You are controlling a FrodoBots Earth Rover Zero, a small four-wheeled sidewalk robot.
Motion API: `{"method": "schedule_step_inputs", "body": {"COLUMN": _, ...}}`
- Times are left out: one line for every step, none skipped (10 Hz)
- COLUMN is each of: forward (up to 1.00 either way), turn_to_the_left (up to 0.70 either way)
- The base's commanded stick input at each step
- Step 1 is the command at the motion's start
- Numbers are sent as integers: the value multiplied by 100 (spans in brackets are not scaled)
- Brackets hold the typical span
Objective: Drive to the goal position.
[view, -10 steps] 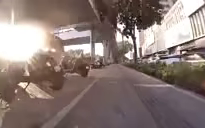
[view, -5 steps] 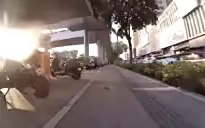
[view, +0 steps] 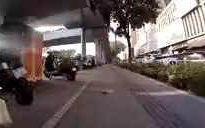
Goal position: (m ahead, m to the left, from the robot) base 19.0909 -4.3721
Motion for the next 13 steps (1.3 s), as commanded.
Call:
{"method": "schedule_step_inputs", "body": {"forward": 70, "turn_to_the_left": 0}}
{"method": "schedule_step_inputs", "body": {"forward": 70, "turn_to_the_left": 0}}
{"method": "schedule_step_inputs", "body": {"forward": 70, "turn_to_the_left": 0}}
{"method": "schedule_step_inputs", "body": {"forward": 70, "turn_to_the_left": 0}}
{"method": "schedule_step_inputs", "body": {"forward": 70, "turn_to_the_left": 0}}
{"method": "schedule_step_inputs", "body": {"forward": 70, "turn_to_the_left": 0}}
{"method": "schedule_step_inputs", "body": {"forward": 70, "turn_to_the_left": 0}}
{"method": "schedule_step_inputs", "body": {"forward": 70, "turn_to_the_left": 0}}
{"method": "schedule_step_inputs", "body": {"forward": 70, "turn_to_the_left": 0}}
{"method": "schedule_step_inputs", "body": {"forward": 70, "turn_to_the_left": 0}}
{"method": "schedule_step_inputs", "body": {"forward": 70, "turn_to_the_left": 0}}
{"method": "schedule_step_inputs", "body": {"forward": 70, "turn_to_the_left": 0}}
{"method": "schedule_step_inputs", "body": {"forward": 70, "turn_to_the_left": 0}}
